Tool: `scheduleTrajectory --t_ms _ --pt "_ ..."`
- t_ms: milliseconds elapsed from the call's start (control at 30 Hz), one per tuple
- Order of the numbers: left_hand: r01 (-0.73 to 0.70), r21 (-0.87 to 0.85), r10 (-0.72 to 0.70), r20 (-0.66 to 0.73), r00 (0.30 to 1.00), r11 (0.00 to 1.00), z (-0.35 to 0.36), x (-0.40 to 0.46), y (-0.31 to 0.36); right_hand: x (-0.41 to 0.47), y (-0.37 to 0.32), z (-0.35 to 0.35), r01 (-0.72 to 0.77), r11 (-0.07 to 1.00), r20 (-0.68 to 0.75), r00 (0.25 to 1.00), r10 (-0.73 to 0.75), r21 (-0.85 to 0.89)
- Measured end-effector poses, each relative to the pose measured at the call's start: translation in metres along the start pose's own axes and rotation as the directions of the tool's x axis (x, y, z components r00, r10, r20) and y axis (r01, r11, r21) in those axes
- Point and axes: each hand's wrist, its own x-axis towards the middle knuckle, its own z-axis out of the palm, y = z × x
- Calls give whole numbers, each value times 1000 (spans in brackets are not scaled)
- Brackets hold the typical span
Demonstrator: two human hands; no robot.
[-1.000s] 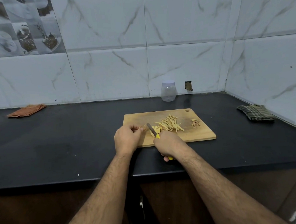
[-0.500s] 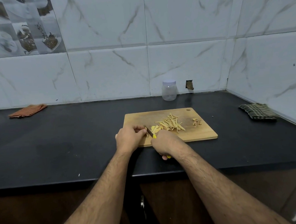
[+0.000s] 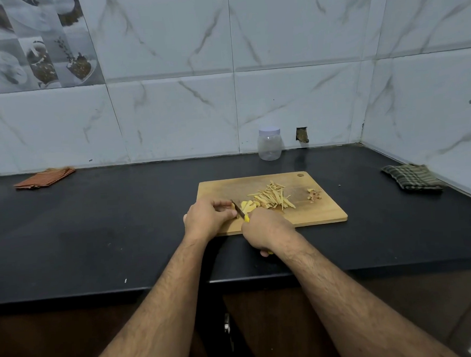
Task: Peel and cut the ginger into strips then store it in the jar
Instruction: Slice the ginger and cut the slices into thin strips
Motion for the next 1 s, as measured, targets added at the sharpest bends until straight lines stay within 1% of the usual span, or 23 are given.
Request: scheduleTrajectory --t_ms 133,233,433,500,600,667,733,833,1000 --pt "-20 42 22 -55 998 999 2 -4 1 0 0 -1 7 1000 9 1000 -7 -13" --pt "-31 60 34 -50 998 998 2 -8 2 -1 0 -3 8 1000 13 1000 -8 -27" --pt "-14 19 16 -88 996 1000 2 -9 1 -3 1 1 8 999 25 1000 -7 -35" --pt "-7 -17 5 -108 994 1000 3 -8 2 -4 1 3 12 999 5 1000 -12 -43" --pt "-7 -133 -10 -124 992 991 3 -8 1 -2 0 5 18 998 -46 999 -21 -66" --pt "-10 -185 -14 -126 992 983 2 -6 0 -1 0 6 12 999 -39 999 -14 -49" --pt "12 -163 -31 -115 993 987 2 -5 2 -2 -2 4 3 999 -4 1000 -3 -35" --pt "57 -72 -64 -104 992 996 1 -3 4 -4 -4 2 -8 999 34 999 9 -33" --pt "60 -3 -60 -93 994 998 3 -1 6 -1 -5 0 -12 999 33 999 13 -30"
